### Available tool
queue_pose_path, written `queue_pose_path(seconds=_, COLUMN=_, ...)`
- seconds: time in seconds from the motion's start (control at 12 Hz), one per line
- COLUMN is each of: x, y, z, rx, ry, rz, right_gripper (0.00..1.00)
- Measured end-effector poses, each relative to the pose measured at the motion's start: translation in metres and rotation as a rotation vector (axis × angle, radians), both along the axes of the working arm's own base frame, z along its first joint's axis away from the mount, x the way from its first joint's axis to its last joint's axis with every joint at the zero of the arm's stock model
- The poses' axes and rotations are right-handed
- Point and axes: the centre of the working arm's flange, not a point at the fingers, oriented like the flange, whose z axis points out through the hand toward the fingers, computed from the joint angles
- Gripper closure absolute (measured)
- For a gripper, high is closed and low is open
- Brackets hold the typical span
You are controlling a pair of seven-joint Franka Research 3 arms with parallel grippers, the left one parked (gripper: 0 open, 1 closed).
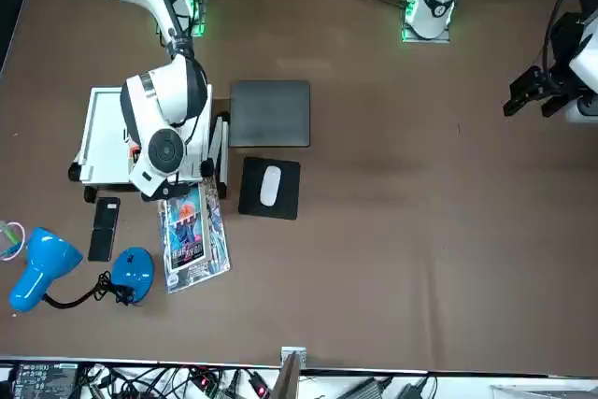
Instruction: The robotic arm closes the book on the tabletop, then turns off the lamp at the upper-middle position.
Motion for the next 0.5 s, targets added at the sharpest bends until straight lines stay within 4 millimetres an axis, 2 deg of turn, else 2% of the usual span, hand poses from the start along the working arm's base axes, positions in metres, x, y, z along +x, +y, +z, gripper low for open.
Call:
queue_pose_path(seconds=0.25, x=0.009, y=0.004, z=0.010, rx=0.012, ry=-0.027, rz=0.000, right_gripper=0.00)
queue_pose_path(seconds=0.5, x=0.025, y=0.013, z=0.042, rx=0.137, ry=-0.069, rz=-0.078, right_gripper=0.00)
